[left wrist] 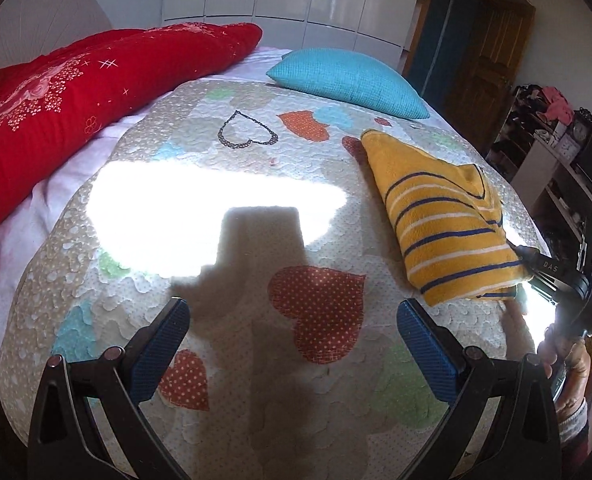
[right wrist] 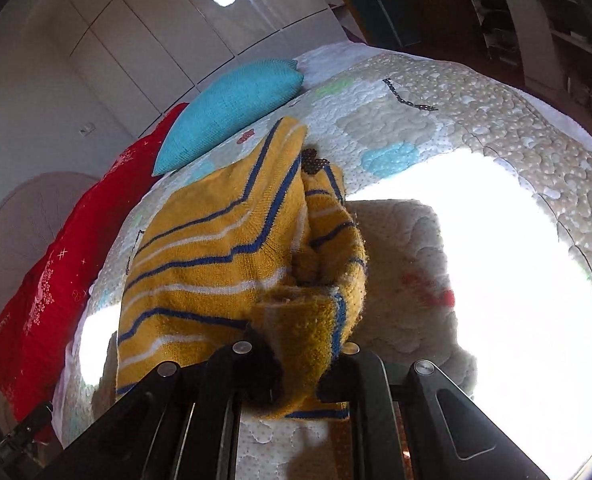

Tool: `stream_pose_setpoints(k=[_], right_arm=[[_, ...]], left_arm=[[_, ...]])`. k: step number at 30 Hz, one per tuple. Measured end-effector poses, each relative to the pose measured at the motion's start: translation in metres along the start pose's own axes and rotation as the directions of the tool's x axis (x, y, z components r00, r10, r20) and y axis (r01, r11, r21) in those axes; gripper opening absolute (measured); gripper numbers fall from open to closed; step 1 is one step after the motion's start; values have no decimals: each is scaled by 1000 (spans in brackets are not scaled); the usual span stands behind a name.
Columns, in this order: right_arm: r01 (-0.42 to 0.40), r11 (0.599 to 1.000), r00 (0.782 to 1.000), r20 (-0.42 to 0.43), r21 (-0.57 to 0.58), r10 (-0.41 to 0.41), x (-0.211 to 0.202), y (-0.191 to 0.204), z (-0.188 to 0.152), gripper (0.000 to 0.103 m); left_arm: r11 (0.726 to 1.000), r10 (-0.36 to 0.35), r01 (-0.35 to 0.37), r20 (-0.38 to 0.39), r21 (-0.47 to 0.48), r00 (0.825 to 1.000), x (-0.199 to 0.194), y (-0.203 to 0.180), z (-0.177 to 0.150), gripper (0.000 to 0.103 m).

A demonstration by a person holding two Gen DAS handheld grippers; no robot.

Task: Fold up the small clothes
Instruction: 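Fold the held side over the sweater body and open the right tool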

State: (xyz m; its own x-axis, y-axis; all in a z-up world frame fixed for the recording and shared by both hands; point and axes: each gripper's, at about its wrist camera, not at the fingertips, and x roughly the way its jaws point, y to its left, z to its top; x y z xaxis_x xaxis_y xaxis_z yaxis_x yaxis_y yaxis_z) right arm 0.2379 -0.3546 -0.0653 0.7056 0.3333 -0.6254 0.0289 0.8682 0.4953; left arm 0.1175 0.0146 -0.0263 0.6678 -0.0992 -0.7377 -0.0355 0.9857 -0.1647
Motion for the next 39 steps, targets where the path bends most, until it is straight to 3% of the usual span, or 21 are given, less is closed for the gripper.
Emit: stream_pose_setpoints(k=[7,11,13,15,16,19,22,24,28,31,32,34,36,37,38,39], right_arm=[[-84,996,994,77,13,83,-38,-3,16,11],[19,999,999,41,-29,-18,-34,-9,10,11],[31,999,999,-30,-43,-33,-19,-17,1,13],[32,998,999,-31,-57,-34,-19,-21,-4,18],[31,998,999,-11,-62,-32,-25,-20,-3,21],[37,998,996,85,-45,-33,-52,-19,8,45],[151,988,963,232,-43,-138,-80,-13,22,50],[154,987,952,276,-51,-135,-85,-4,35,50],[-32,993,992,115,-115,45,-34,20,64,38],[-71,986,997,-39,-152,66,26,32,75,38],[-39,988,997,-67,-150,29,44,30,77,38],[102,981,990,-83,-165,-117,73,17,81,35],[210,966,975,-48,-153,-219,87,-2,86,40],[254,958,965,-35,-134,-260,89,-10,89,58],[267,958,962,-36,-106,-272,85,-18,91,68],[257,963,965,-28,-80,-259,79,-24,92,67]], left_arm=[[998,-35,36,-9,52,999,11,-22,6,103],[996,-63,63,-13,67,998,21,-32,10,103],[994,-74,75,-17,77,997,26,-37,12,103],[993,-79,81,-24,89,997,31,-42,14,103],[992,-81,83,-25,96,996,34,-44,15,103],[990,-77,79,-17,114,997,38,-49,21,103],[989,-66,66,-2,131,998,42,-55,29,103],[988,-61,60,5,143,998,46,-62,35,103],[982,-68,67,1,176,998,57,-84,44,103],[978,-76,80,-29,194,997,66,-99,46,103],[976,-77,83,-35,203,996,67,-103,46,103],[972,-76,82,-36,222,996,66,-109,43,103],[969,-71,77,-34,234,997,64,-111,39,103],[969,-66,73,-37,237,997,64,-110,37,103],[968,-61,70,-42,240,997,63,-110,34,103],[968,-54,64,-48,243,997,62,-109,32,103]])
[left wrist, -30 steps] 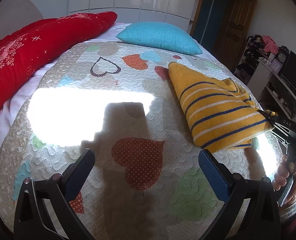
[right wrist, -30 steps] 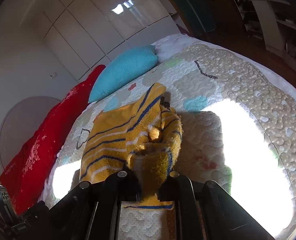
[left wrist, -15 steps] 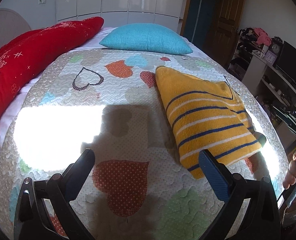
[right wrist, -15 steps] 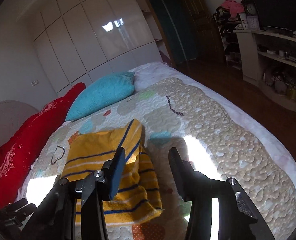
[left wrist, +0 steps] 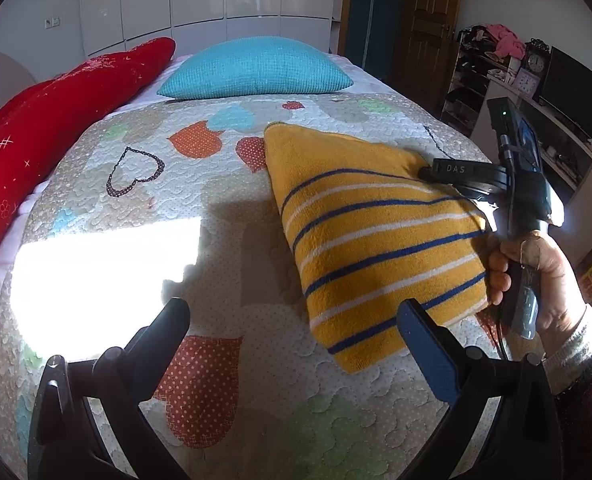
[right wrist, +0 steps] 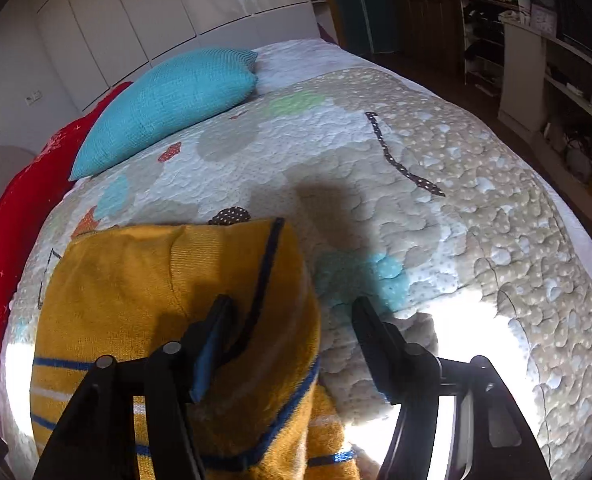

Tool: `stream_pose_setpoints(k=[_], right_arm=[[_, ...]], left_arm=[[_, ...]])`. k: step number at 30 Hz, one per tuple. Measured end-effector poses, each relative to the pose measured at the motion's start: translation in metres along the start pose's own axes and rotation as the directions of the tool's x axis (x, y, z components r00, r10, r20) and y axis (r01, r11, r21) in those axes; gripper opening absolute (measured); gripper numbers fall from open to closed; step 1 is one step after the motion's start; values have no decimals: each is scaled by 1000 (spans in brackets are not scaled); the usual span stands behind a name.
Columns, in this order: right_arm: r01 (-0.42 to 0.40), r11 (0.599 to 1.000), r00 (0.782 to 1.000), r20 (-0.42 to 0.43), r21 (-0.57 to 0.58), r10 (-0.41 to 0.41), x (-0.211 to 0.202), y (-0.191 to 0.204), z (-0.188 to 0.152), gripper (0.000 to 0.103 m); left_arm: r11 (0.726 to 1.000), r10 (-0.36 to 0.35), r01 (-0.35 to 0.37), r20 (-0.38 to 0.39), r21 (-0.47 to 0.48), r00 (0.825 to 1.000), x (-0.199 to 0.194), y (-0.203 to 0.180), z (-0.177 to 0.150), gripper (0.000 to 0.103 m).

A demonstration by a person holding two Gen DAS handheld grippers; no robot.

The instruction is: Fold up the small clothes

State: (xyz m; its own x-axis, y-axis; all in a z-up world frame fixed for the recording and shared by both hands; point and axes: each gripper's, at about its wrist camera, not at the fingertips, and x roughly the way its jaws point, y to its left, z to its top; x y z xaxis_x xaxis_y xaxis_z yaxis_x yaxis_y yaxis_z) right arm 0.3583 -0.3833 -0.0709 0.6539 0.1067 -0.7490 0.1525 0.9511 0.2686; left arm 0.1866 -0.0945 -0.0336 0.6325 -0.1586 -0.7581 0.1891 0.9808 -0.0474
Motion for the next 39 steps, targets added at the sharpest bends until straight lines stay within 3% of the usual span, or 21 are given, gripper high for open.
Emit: stream_pose_setpoints(k=[5,8,13,18,23,29,39], right_arm=[[24,998,993,118,-58,-17,-63,-6,-21,67],[121,985,981,165,-123,-99,-108,4,-45,67],[300,935,941,219,-191,-257,-161,30,-93,75],[361,912,921,229,-197,-315,-191,47,-126,77],[374,896,911,274,-241,-307,-218,65,-154,81],[351,905,913,301,-241,-275,-240,71,-166,84],[349,914,918,274,-207,-288,-240,61,-171,84]], left_arm=[[999,34,-34,0,17,999,-12,0,-15,103],[999,50,-50,30,21,998,-27,1,-24,103],[998,67,-67,68,4,995,-59,5,-39,103],[995,102,-101,131,-12,986,-98,12,-49,103],[992,125,-121,133,-41,983,-114,20,-56,103],[990,126,-119,88,-76,988,-108,26,-62,103],[993,101,-97,50,-70,994,-98,17,-66,103]])
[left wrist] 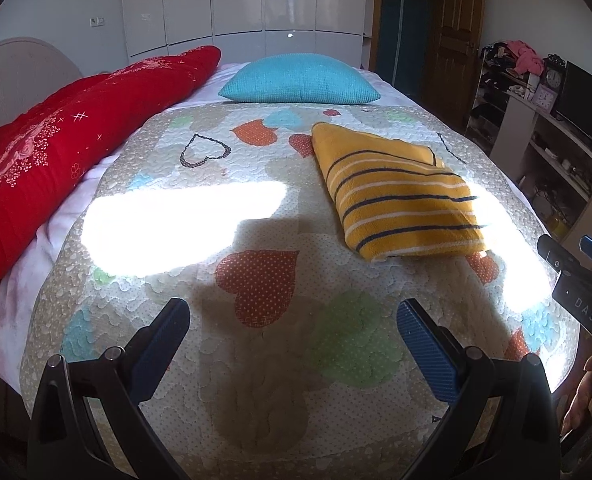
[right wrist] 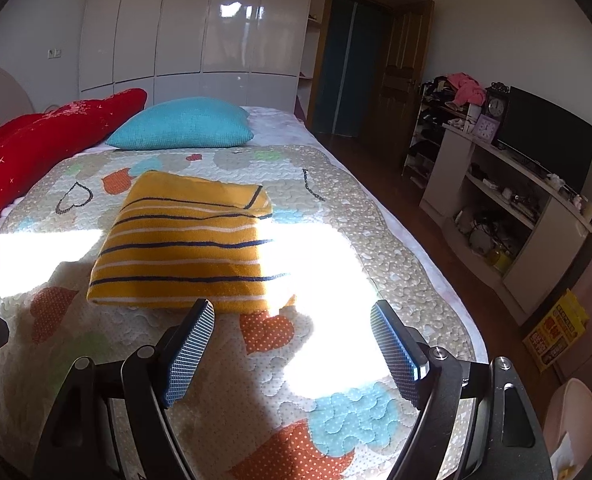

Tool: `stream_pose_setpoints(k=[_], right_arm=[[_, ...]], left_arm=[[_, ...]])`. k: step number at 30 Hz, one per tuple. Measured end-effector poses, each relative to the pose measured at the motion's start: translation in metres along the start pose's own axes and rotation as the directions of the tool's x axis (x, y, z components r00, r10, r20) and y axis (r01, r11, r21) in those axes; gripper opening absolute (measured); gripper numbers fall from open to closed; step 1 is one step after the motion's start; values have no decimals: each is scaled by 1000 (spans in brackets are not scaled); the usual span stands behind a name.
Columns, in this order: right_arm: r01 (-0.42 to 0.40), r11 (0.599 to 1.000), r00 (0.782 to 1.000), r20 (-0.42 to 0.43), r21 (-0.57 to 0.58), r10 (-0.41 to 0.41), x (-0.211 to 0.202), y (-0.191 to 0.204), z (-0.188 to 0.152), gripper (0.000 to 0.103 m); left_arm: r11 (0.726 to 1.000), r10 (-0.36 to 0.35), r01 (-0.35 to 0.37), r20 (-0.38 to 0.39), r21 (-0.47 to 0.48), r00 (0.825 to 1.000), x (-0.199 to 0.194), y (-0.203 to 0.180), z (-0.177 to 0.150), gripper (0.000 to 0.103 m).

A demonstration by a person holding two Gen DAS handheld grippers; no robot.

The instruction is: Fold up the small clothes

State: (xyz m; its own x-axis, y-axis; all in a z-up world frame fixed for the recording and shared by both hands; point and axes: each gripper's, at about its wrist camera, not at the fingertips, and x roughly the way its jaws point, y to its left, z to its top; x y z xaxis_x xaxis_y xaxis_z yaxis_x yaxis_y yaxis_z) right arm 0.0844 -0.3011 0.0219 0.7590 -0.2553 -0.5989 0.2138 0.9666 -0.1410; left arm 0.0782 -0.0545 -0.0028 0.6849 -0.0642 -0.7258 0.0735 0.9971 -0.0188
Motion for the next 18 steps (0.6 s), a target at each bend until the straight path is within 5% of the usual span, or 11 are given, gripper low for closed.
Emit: stream_pose_setpoints(k=[18], right_arm=[[25,999,998,-65,-25,-26,24,8,-10,84]], left_arm=[[1000,-17,16,-46,-17,999,16,2,-8,103]])
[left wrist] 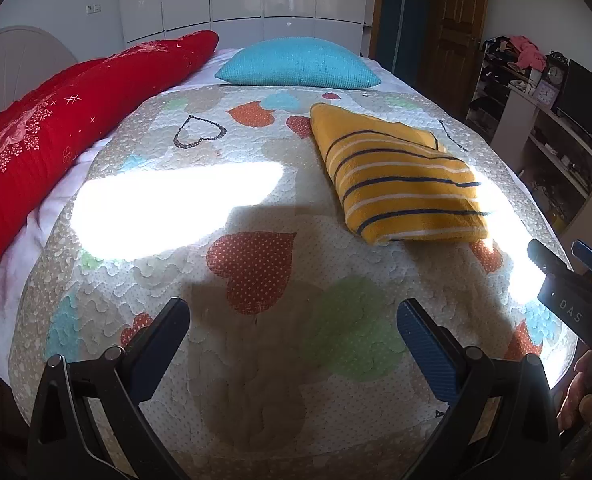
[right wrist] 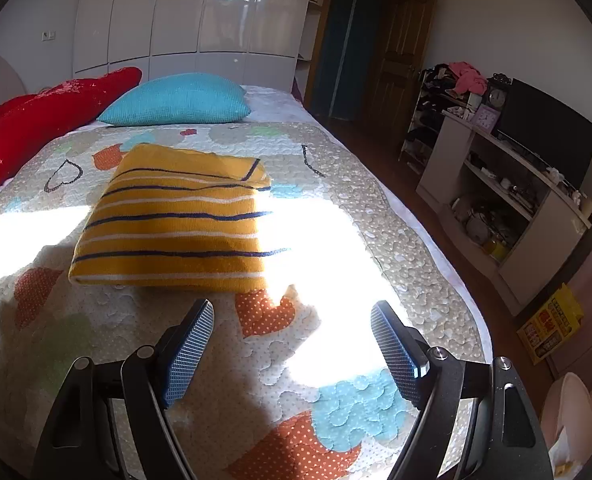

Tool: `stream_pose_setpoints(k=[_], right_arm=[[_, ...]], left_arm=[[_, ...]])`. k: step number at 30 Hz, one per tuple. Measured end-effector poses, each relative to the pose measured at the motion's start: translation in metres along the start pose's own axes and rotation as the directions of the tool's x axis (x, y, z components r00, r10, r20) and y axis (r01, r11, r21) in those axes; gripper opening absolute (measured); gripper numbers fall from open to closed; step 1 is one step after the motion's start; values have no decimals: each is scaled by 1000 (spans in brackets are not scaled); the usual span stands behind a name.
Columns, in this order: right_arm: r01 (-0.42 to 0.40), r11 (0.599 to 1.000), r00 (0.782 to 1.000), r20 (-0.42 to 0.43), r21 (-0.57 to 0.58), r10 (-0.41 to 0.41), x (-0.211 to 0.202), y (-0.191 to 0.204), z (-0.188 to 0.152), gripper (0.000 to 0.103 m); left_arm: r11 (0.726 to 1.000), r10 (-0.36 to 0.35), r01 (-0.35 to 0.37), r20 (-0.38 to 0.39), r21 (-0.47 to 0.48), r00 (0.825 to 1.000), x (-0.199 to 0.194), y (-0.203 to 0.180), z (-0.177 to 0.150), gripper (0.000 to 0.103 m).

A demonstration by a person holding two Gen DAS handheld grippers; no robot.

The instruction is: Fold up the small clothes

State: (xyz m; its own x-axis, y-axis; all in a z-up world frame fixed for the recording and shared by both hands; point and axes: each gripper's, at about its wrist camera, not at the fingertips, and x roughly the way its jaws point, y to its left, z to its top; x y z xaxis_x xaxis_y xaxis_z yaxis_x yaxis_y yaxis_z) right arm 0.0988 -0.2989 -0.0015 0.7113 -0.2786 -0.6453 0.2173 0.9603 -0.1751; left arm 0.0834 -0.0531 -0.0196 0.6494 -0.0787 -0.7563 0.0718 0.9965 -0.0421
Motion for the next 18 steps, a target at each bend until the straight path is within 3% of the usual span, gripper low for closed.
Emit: stream_pose_setpoints(k=[18], right_arm=[[10,1000,1000,-29,-18,-10,10,7,-3,85]], left_arm=[[1000,-9,8,-27,-23,1000,10,8,-2,103]])
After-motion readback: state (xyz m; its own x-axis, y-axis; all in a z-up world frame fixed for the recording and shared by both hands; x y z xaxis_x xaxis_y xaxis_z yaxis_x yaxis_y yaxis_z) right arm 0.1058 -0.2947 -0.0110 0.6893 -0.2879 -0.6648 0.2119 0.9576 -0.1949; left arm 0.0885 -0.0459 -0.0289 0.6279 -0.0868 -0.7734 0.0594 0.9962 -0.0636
